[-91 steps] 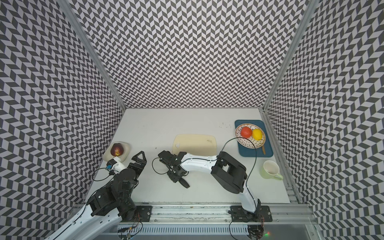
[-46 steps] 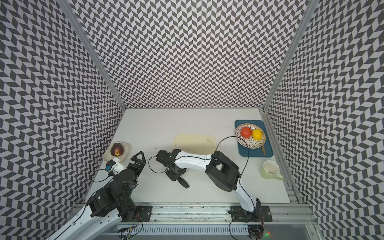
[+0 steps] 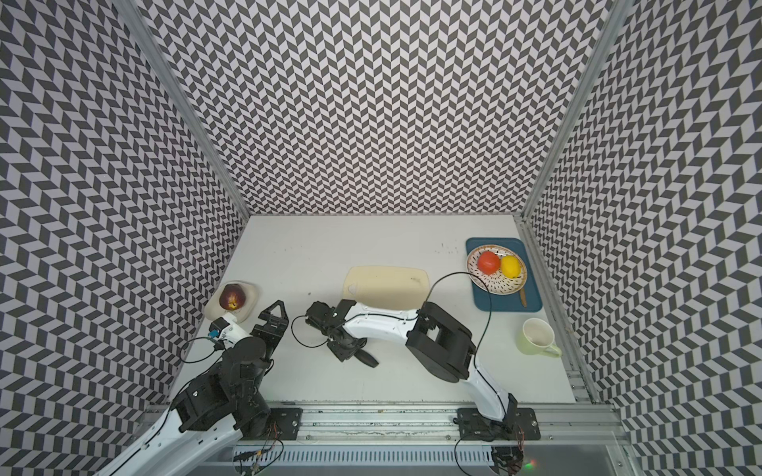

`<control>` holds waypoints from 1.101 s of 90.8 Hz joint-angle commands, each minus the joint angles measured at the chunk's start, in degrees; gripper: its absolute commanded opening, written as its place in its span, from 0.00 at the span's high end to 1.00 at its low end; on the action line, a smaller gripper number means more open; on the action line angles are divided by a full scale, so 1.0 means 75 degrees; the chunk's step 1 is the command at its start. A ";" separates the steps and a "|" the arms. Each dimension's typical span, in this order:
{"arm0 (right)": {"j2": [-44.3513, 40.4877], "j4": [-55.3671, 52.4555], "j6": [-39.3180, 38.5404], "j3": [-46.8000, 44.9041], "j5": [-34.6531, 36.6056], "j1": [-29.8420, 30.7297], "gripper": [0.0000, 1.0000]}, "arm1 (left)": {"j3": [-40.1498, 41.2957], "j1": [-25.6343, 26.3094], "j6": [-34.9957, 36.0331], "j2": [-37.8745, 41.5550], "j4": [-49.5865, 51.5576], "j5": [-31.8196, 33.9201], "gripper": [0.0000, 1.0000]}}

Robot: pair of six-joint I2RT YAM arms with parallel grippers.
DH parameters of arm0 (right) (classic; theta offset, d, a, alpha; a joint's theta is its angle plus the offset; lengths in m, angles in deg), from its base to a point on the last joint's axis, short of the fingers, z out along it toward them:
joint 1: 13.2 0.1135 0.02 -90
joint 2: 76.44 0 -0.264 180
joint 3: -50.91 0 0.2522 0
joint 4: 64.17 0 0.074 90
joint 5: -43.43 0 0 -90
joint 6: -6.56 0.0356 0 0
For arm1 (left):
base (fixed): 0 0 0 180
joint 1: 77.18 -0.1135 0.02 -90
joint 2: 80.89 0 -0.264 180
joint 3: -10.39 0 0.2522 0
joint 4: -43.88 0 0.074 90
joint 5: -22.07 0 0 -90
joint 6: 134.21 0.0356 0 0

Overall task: Align the knife with the edge of the cutting board
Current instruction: Pick up the knife at the center of the board, then place the knife at the edge of the cutting board.

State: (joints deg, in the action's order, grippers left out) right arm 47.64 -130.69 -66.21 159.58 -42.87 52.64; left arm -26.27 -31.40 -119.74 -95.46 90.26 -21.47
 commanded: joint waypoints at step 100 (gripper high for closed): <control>-0.4033 0.2988 0.2062 -0.4528 0.1335 -0.2574 0.85 | 0.0194 0.0059 0.2741 -0.3465 -0.3600 -0.2659 0.00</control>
State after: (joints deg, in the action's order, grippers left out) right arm 19.59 -113.92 -53.77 127.26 -32.51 34.41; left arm -23.95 -31.40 -103.09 -118.58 69.04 -36.92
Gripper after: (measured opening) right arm 0.246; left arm 0.992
